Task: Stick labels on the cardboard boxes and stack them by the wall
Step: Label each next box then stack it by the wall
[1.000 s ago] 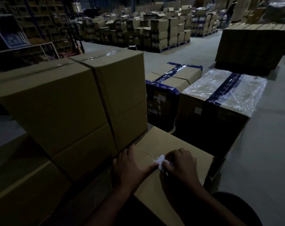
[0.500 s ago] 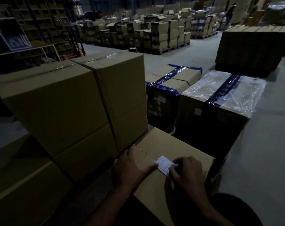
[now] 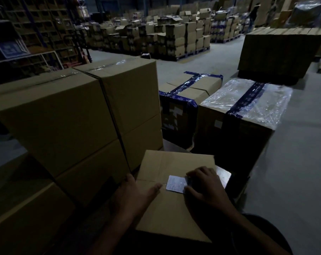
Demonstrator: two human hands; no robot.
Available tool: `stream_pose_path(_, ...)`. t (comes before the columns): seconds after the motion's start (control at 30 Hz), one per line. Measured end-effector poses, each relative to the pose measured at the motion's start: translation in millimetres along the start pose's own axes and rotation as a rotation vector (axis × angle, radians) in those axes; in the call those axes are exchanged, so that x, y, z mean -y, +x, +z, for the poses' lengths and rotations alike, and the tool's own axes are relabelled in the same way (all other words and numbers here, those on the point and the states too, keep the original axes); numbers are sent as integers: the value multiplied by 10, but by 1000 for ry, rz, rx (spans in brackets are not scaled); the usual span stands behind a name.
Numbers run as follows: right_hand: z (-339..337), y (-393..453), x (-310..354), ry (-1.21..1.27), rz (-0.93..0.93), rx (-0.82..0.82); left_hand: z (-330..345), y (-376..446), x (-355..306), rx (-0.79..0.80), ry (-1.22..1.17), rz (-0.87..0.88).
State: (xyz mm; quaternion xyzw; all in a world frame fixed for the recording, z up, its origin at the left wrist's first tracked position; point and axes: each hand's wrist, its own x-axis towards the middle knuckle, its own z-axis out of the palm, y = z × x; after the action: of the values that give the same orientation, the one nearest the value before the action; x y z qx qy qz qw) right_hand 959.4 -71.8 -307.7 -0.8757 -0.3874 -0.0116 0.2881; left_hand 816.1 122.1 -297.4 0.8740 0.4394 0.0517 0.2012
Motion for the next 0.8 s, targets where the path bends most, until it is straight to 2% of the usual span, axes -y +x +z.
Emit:
stream_pose_path(0.1, 51, 49, 66, -27, 45, -2, 54, -41, -124, -57, -29, 96)
stream_pose_path(0.23, 137, 22, 214, -77, 131, -76, 173, -77, -214, -27, -82, 155)
stream_pose_path(0.33, 155, 30, 200, -101, 137, -103, 192, -96, -198, -34, -106, 157)
stream_pose_path(0.6, 149, 89, 162, -81, 150, -25, 173, -108, -189, -62, -102, 161)
stream_pose_path(0.8, 150, -7, 127, -63, 149, -146, 156, -92, -196, -59, -102, 167)
